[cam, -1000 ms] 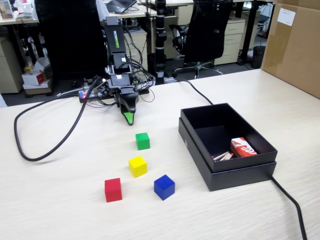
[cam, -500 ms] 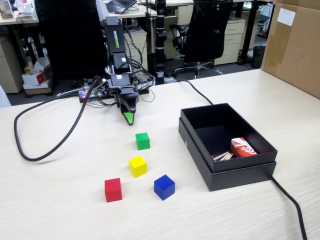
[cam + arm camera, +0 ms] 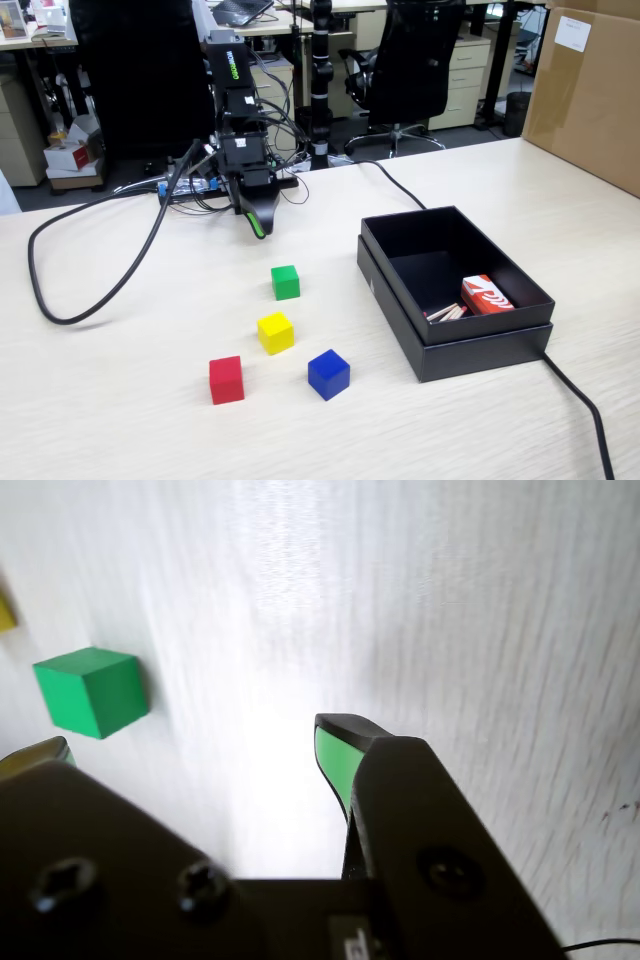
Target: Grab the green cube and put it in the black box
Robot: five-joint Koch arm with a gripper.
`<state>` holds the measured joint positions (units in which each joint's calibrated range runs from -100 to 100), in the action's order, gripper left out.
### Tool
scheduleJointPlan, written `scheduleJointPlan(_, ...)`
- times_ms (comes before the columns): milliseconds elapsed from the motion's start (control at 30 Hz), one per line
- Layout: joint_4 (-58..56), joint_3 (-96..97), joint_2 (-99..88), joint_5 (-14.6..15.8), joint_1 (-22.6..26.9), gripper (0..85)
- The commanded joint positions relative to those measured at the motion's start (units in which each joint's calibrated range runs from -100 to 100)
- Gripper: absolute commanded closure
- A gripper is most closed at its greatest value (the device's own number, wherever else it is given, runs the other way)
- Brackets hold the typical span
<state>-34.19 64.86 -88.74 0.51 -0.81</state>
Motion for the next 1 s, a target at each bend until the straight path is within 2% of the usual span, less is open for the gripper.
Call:
scheduleJointPlan(0,-4.48,-8.37,5.61,0.78,0.0,38.0)
scheduleJointPlan(500,-6.55,-38.47,50.24,3.08,0.05,38.0)
scheduleJointPlan(967,-6.55,-42.73,64.58,3.08,0.39,39.6)
